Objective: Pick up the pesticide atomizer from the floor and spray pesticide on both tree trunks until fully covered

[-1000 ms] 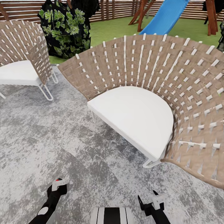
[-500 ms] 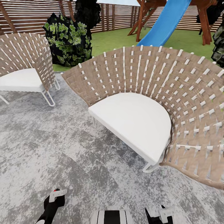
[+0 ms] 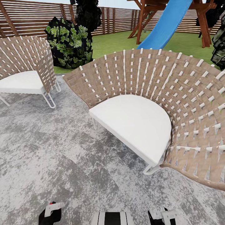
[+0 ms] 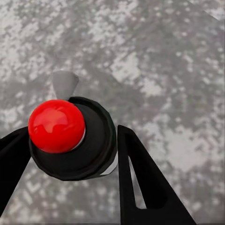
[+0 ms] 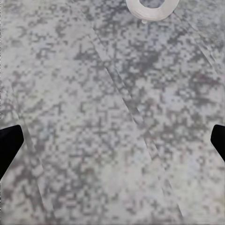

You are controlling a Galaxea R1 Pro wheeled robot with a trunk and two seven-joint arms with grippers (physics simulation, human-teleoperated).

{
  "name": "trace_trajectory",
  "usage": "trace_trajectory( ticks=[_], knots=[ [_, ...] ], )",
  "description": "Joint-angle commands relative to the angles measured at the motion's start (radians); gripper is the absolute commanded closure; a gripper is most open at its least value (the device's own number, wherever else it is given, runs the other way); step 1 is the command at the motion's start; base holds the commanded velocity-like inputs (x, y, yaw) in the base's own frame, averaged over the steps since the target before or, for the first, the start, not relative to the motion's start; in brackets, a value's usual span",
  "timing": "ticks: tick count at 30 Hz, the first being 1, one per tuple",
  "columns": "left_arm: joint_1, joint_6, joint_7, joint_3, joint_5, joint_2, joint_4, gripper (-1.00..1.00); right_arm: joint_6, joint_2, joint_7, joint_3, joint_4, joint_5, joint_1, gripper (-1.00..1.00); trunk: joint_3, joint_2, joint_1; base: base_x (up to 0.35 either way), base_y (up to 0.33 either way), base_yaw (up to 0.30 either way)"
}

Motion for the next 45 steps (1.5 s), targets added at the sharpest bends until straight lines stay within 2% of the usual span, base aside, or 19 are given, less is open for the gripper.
trace_trajectory(
  ticks=[1,11,24,45],
  knots=[
    [0.001,-0.001,0.000,0.000,0.000,-0.001,0.000,1.00,0.000,0.000,0.000,0.000,0.003,0.000,0.000,-1.00,0.000,0.000,0.000,0.000,0.000,0.000],
    [0.002,-0.002,0.000,-0.002,-0.001,-0.003,0.000,1.00,0.000,0.002,0.000,0.000,0.035,-0.002,0.000,-1.00,0.000,0.000,0.000,0.000,0.000,0.000],
    [0.002,0.002,-0.001,-0.003,0.000,-0.004,0.001,1.00,0.000,0.006,0.000,0.001,0.040,-0.001,0.000,-1.00,0.051,0.003,-0.006,0.000,0.000,-0.001],
    [0.002,0.003,-0.001,-0.001,0.000,-0.004,0.001,1.00,0.000,0.006,0.001,0.000,0.109,0.000,0.000,-1.00,0.161,0.008,-0.015,0.000,0.000,-0.071]
  ],
)
